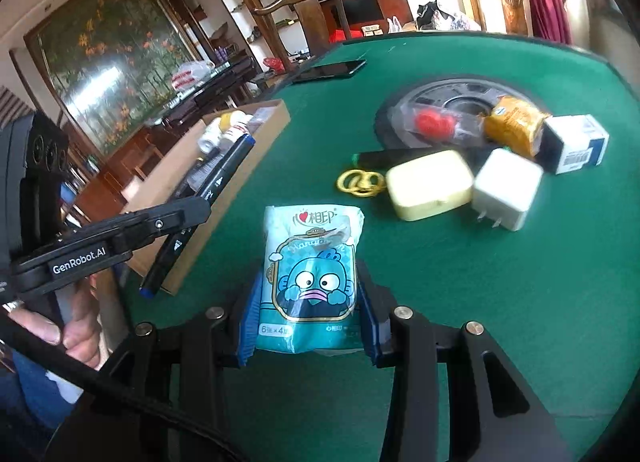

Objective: Organize objects
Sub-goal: 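Carry the snack bag and marker to the tray and release both inside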

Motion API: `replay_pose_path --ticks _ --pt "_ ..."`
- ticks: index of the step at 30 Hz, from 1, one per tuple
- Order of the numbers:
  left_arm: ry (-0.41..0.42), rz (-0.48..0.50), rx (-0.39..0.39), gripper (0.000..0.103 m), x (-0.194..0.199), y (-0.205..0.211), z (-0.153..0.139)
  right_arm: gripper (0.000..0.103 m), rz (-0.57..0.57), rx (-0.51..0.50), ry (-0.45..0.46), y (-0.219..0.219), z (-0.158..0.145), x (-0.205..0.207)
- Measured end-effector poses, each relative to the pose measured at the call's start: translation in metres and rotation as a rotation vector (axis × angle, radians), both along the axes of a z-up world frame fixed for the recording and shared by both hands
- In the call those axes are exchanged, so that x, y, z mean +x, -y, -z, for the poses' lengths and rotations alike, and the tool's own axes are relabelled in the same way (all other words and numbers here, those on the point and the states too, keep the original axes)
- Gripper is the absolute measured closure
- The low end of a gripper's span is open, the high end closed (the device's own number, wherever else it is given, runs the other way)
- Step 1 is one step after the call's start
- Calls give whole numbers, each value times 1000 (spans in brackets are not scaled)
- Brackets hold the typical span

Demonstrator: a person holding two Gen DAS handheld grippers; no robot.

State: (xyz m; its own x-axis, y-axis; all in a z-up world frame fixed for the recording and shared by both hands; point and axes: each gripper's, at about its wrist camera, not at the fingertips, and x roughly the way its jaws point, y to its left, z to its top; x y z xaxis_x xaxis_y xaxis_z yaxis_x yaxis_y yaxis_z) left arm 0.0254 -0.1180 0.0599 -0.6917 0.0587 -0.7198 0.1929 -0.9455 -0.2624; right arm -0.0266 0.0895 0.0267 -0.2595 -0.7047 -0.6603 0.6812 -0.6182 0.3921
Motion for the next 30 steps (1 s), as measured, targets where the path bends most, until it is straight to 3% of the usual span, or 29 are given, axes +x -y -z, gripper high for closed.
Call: replay_pose_path --ticks 8,14,23,30 --pt "-58 -116 35 91 32 59 -13 64 -45 -58 71 45 -7 20" --pt "-62 -223 58 91 53 113 -6 64 -101 -29 74 90 -14 36" --pt "28 -314 93 91 45 181 24 63 -148 0 109 174 -31 34" --pt "76 -314 133 91 32 191 50 63 -126 48 131 251 -39 6"
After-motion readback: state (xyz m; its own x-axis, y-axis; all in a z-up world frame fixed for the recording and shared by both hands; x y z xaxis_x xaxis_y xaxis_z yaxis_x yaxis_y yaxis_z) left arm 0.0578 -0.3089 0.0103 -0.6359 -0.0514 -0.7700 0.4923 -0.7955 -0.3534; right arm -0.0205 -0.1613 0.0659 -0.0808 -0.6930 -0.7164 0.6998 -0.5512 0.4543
